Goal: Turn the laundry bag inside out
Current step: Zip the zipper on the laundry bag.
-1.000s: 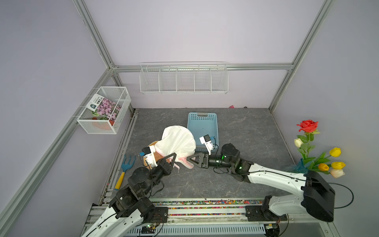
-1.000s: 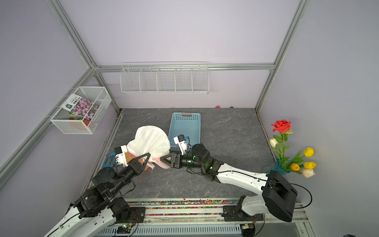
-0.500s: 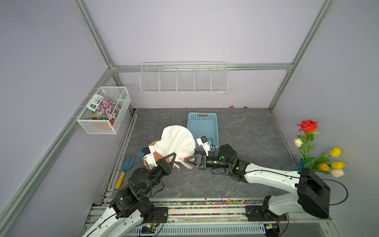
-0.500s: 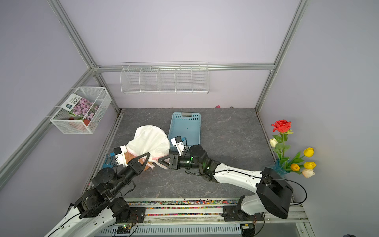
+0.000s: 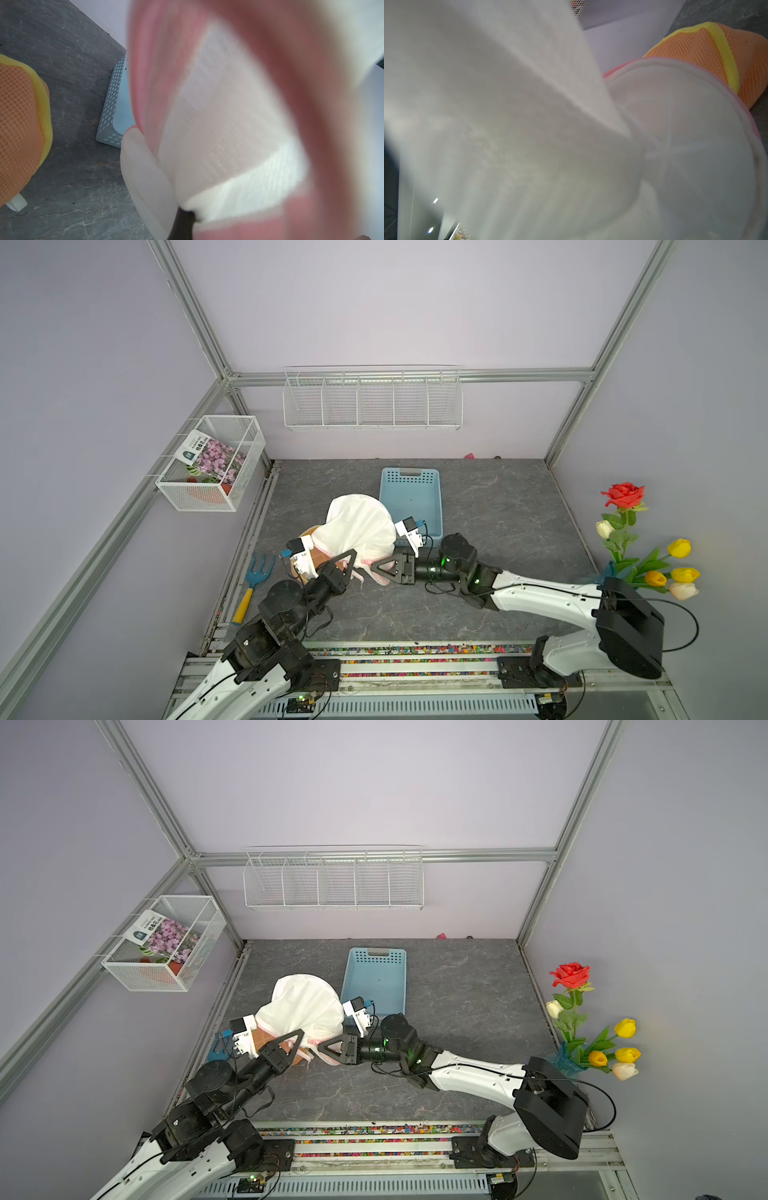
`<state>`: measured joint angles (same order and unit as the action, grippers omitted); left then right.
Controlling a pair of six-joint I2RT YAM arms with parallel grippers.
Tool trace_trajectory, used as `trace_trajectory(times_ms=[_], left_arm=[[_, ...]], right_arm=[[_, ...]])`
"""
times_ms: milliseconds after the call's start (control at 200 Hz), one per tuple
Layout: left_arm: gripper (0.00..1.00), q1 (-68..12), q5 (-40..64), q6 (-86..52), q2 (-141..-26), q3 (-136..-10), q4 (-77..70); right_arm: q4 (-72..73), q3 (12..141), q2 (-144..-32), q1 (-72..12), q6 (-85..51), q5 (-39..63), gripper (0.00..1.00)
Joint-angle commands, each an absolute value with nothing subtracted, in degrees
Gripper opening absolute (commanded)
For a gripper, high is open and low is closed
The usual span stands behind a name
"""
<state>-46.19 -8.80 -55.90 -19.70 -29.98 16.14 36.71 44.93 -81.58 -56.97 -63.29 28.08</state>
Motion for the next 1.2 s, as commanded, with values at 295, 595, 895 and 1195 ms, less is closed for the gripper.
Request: trace_trajectory(times_ms=[295, 595, 895, 1195], left_arm=[[0.0, -46.32, -10.42, -55.92, -18.43, -29.92, 16.59], [0.0, -46.31, -11.43, -54.03, -19.19, -29.91, 16.5], [0.0, -46.25, -9.69, -54.75, -20.02, -28.57, 14.38], [0.05, -46.26, 10.11, -61.54, -30.84, -26.84, 16.46]], right_arm=[[25.69, 46.2, -77.11, -57.25, -60.1, 24.14, 0.0], [-0.37, 48.55, -72.28, -57.28, -55.08, 20.77, 0.0], [-12.01, 46.15, -68.94, -55.99, -53.01, 12.36, 0.0], [-24.37, 57.23, -70.84, -53.56, -40.55, 11.8, 0.0]])
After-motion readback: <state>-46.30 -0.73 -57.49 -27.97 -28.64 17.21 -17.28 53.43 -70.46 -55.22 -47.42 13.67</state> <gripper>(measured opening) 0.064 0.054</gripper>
